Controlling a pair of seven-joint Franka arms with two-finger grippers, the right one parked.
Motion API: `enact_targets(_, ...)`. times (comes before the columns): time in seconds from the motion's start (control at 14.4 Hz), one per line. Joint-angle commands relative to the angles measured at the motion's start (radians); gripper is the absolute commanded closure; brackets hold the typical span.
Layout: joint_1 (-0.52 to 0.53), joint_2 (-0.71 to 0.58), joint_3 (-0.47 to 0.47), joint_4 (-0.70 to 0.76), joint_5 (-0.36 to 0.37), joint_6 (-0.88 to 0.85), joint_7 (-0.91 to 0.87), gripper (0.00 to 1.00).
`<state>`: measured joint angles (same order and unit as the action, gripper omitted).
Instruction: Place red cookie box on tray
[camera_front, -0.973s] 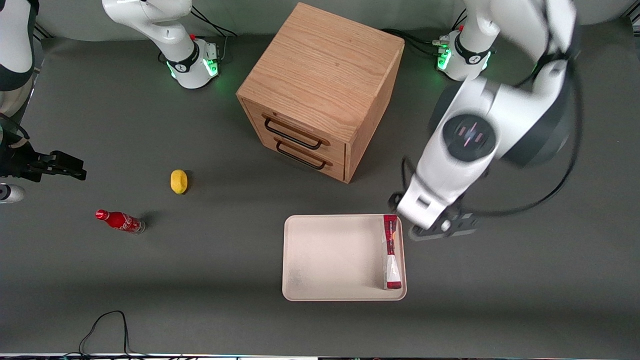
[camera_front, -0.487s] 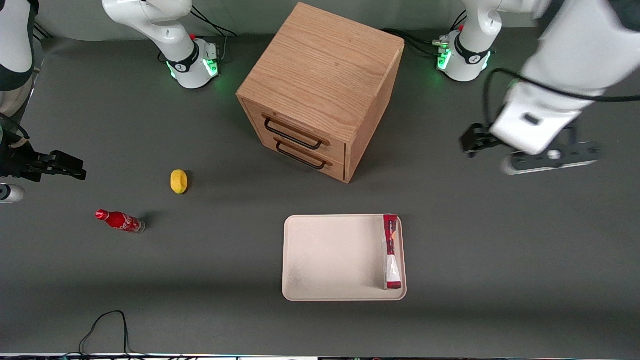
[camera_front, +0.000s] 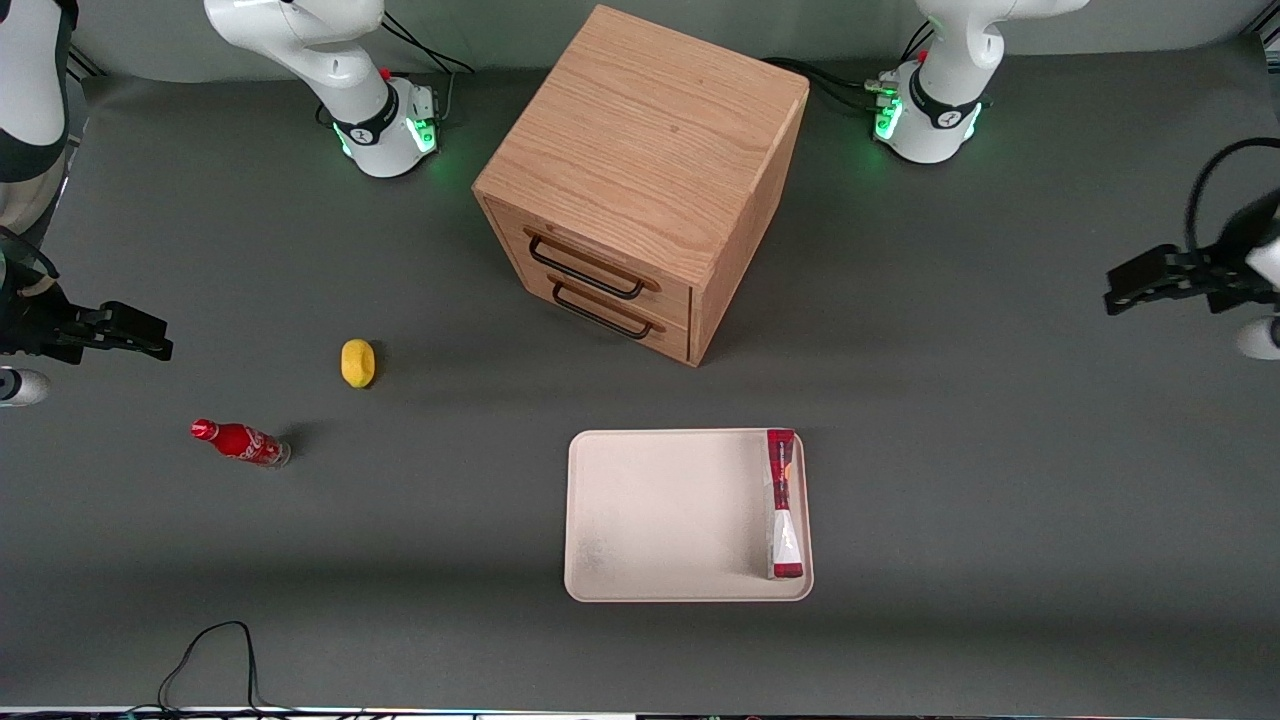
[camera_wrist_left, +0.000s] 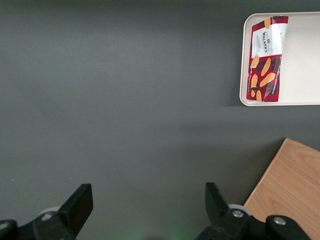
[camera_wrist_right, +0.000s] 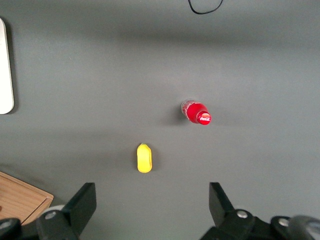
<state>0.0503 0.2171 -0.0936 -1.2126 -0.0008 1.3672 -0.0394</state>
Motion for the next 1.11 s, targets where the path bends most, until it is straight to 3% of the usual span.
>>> enact_targets(0.0, 0.059, -0.097, -0.003, -0.161, -0.060, 0.128, 0.061, 0.00)
enact_targets(0.21, 0.033, -0.203, 0.009, -0.375, -0.056, 0.303, 0.064, 0.00)
enact_targets(0.49, -0.053, -0.208, 0.104, -0.374, -0.053, 0.254, 0.064, 0.00)
enact_targets(1.04, -0.053, -0.203, 0.098, -0.352, -0.035, 0.225, 0.044, 0.00)
